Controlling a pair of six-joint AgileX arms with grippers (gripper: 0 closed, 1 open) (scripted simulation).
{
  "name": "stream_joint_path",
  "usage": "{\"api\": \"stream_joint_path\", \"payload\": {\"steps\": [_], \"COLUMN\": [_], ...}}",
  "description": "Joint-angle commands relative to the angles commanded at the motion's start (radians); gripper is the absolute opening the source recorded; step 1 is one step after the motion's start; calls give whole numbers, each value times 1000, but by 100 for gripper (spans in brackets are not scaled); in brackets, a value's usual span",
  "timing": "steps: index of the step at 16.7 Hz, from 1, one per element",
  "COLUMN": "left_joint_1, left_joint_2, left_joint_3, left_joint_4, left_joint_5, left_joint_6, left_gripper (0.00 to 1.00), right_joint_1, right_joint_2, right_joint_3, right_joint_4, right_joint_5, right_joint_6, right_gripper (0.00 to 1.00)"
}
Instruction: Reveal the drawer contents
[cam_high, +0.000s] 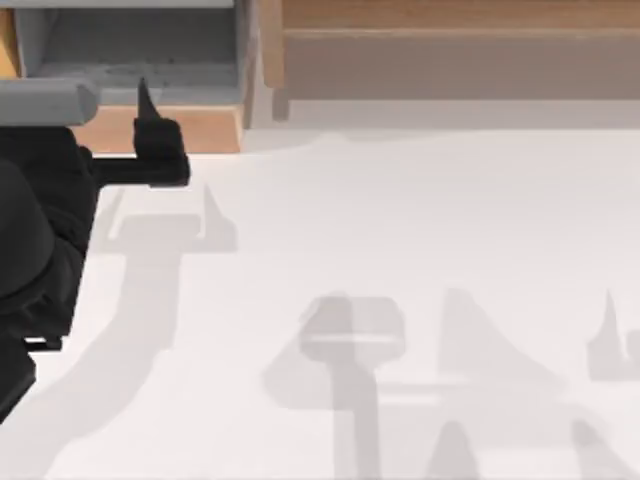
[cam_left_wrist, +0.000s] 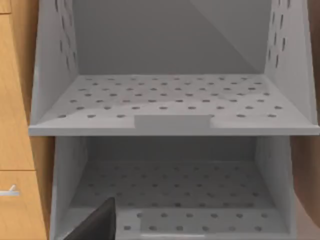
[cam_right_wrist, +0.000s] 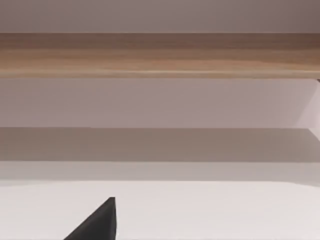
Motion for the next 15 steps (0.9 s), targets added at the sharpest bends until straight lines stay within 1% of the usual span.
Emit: {"api": "stream_joint_path", "payload": {"steps": [3, 6, 8, 11, 15], "left_joint_1": [89, 246, 367, 543, 730], "left_joint_2": [83, 230, 351, 542, 778], "left_joint_3": [53, 145, 220, 341, 492], "left_joint_4": [32, 88, 134, 205, 289], "left_joint_5": [63, 176, 270, 428, 641], "left_joint_6": [96, 284, 460, 771, 1154], "left_gripper": [100, 100, 100, 100, 100], "right_joint_1": [0, 0, 0, 0, 0], "right_joint_2": [0, 0, 0, 0, 0], "right_joint_3": [0, 0, 0, 0, 0], "right_joint_4": [0, 0, 0, 0, 0], "right_joint_5": [0, 0, 0, 0, 0], "right_joint_6": [0, 0, 0, 0, 0], "right_gripper": [100, 100, 100, 100, 100]}}
